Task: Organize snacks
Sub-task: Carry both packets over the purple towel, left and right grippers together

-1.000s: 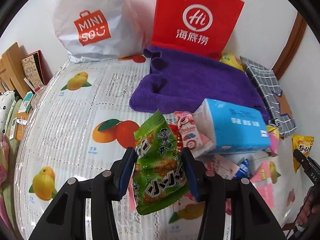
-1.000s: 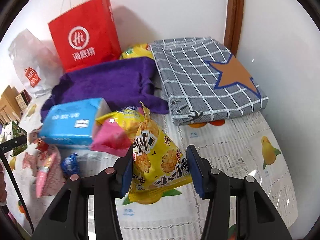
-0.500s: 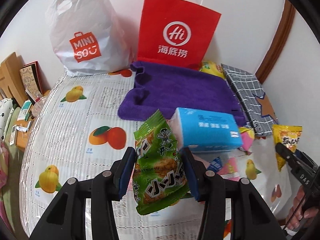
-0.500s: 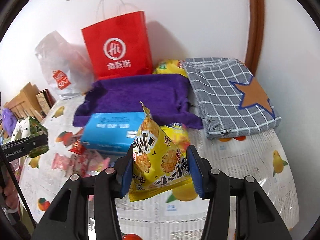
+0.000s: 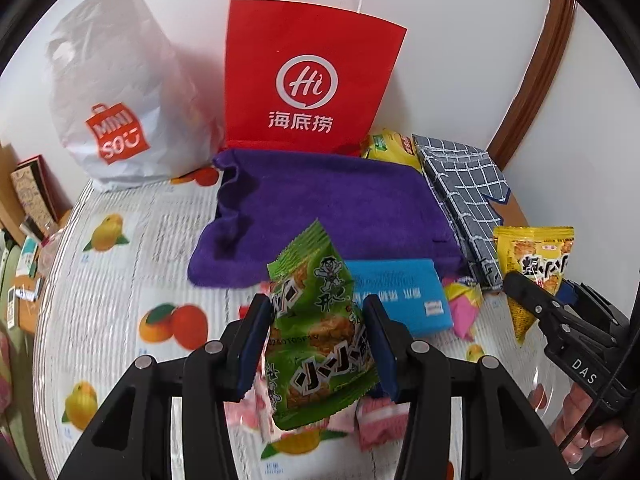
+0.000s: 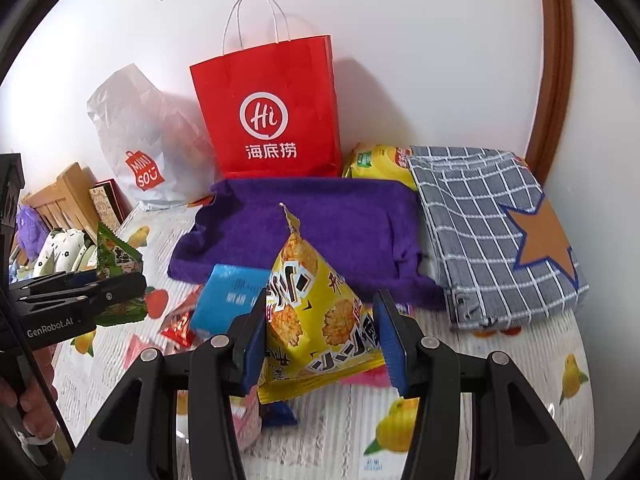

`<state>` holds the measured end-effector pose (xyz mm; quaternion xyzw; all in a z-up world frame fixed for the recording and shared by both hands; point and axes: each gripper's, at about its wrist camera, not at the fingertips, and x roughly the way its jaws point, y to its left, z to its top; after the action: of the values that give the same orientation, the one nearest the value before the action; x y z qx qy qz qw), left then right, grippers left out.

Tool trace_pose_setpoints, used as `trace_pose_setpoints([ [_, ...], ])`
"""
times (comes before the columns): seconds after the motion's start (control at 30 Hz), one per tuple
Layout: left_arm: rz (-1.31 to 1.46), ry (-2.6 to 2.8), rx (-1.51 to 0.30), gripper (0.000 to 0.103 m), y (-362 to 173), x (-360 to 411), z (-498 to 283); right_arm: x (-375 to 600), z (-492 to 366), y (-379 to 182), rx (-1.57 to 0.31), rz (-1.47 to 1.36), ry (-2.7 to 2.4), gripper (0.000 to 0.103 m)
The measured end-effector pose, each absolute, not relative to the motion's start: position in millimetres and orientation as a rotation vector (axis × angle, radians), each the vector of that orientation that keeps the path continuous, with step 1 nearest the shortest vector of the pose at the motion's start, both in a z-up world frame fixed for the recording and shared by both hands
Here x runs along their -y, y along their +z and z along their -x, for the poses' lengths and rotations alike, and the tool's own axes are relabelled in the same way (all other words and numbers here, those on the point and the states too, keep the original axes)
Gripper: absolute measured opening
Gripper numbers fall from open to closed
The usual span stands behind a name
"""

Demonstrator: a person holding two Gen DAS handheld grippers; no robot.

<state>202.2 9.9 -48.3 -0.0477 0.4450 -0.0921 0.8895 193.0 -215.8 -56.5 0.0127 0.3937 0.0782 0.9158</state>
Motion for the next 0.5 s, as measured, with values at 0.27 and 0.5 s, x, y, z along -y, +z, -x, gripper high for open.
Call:
trace_pose_setpoints([
  [0.27,0.087,-0.174,-0.929,0.046,-52.2,-5.8,-249.7,224.9,-244.2,-62.5,-0.815,-0.028,0.146,0.049],
  [0.5,0.078,-0.169,-0.938,0.046,-59.4,-2.0,-293.5,234.9,-289.7,-69.4,-0.819,-0.037,0.131,0.049],
])
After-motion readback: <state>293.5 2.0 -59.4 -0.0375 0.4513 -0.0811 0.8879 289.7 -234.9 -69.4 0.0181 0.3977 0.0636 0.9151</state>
